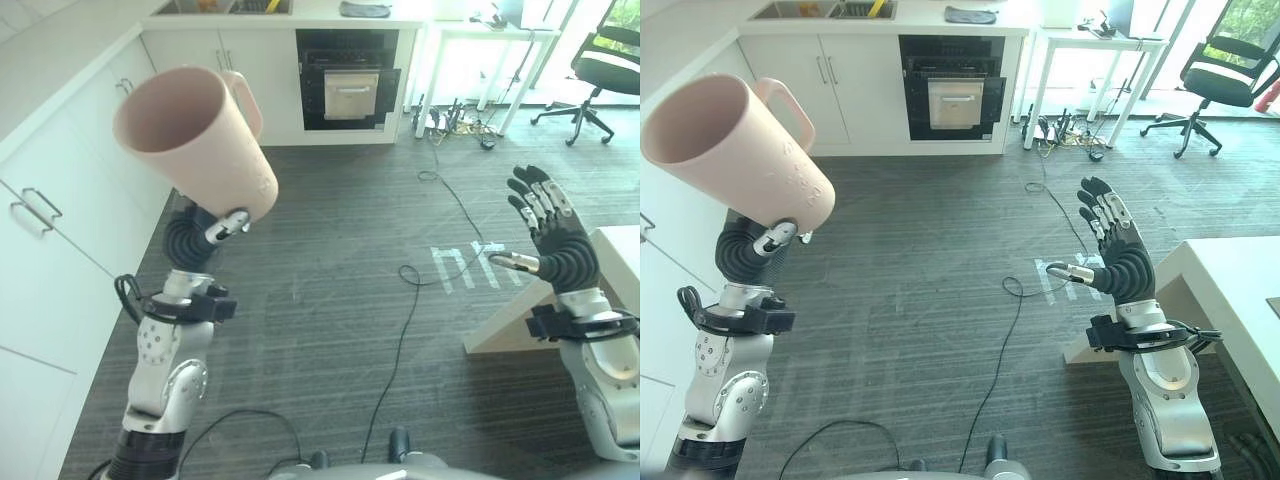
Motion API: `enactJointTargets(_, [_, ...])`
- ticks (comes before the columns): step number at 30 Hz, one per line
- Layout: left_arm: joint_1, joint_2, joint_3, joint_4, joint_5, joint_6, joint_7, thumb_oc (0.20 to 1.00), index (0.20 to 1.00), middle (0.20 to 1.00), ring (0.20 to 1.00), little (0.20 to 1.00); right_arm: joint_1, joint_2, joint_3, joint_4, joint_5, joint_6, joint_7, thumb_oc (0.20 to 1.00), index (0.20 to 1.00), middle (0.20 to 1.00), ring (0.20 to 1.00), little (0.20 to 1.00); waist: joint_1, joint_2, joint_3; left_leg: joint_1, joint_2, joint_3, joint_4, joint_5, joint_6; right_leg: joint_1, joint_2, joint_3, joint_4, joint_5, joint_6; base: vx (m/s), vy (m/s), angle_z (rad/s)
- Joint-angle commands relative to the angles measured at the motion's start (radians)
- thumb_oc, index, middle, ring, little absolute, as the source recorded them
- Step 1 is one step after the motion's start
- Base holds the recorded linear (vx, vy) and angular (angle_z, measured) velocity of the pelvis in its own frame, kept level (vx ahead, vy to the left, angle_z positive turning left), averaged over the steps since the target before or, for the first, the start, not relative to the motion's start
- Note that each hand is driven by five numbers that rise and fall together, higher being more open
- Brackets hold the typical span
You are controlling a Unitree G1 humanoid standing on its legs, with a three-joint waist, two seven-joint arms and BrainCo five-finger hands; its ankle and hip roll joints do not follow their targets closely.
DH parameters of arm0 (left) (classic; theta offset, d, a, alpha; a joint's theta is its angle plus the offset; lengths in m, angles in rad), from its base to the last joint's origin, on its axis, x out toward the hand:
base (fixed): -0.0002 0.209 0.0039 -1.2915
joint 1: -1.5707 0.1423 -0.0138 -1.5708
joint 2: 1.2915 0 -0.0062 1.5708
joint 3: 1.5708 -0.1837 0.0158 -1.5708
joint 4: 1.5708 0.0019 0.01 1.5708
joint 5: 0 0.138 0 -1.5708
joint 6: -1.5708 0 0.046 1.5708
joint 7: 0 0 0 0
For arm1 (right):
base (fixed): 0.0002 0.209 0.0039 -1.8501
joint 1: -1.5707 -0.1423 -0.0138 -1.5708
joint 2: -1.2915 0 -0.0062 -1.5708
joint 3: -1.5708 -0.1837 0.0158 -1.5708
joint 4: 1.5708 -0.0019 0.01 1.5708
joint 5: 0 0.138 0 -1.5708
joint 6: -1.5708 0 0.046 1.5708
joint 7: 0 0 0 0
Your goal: Place the dishes in the dishwasher.
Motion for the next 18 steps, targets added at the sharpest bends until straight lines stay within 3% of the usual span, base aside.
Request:
enactJointTargets(1, [-0.065,0.028,-0.003,-0.037,0.006,-0.054,0.030,0.200,0.200,0.200,0.200,0.200,-0.045,-0.023,-0.014,-0.017,-0.002,-0.018,-0.021,1.000,1.000,1.000,1.000,1.000,-0.013,0.033,-0.035,-0.011,0.080,0.011,0.000,-0.064,-0.032,0.034,0.044,-0.022,0.001,-0.100,0.027,-0.02,-0.160,-0.20])
enactJointTargets(7, [-0.059,0.020,0.007,-0.030,0.002,-0.056,0.038,0.200,0.200,0.200,0.200,0.200,-0.021,-0.037,-0.038,-0.012,0.022,-0.004,0.014,1.000,1.000,1.000,1.000,1.000,-0.027,0.041,-0.035,-0.018,0.115,0.027,0.000,-0.047,-0.058,0.042,0.066,-0.026,0.001,-0.124,0.008,-0.01,-0.150,-0.01])
enactJointTargets(17, [-0.016,-0.002,0.027,-0.042,-0.019,-0.095,0.054,0.200,0.200,0.200,0.200,0.200,-0.037,-0.036,-0.008,-0.019,0.037,-0.013,0.028,1.000,1.000,1.000,1.000,1.000,-0.007,0.052,-0.025,0.007,0.133,0.024,0.000,-0.035,-0.086,0.071,0.086,-0.039,0.001,-0.150,-0.011,-0.01,-0.101,0.02])
enactJointTargets(18, [-0.059,0.016,-0.004,0.017,0.027,-0.163,0.021,0.200,0.200,0.200,0.200,0.200,-0.038,-0.018,-0.012,0.024,-0.022,-0.078,0.003,1.000,1.000,1.000,1.000,1.000,-0.043,0.029,-0.056,-0.054,0.068,0.029,0.000,-0.064,-0.031,-0.015,0.051,0.028,0.001,-0.097,0.027,0.01,-0.052,0.00])
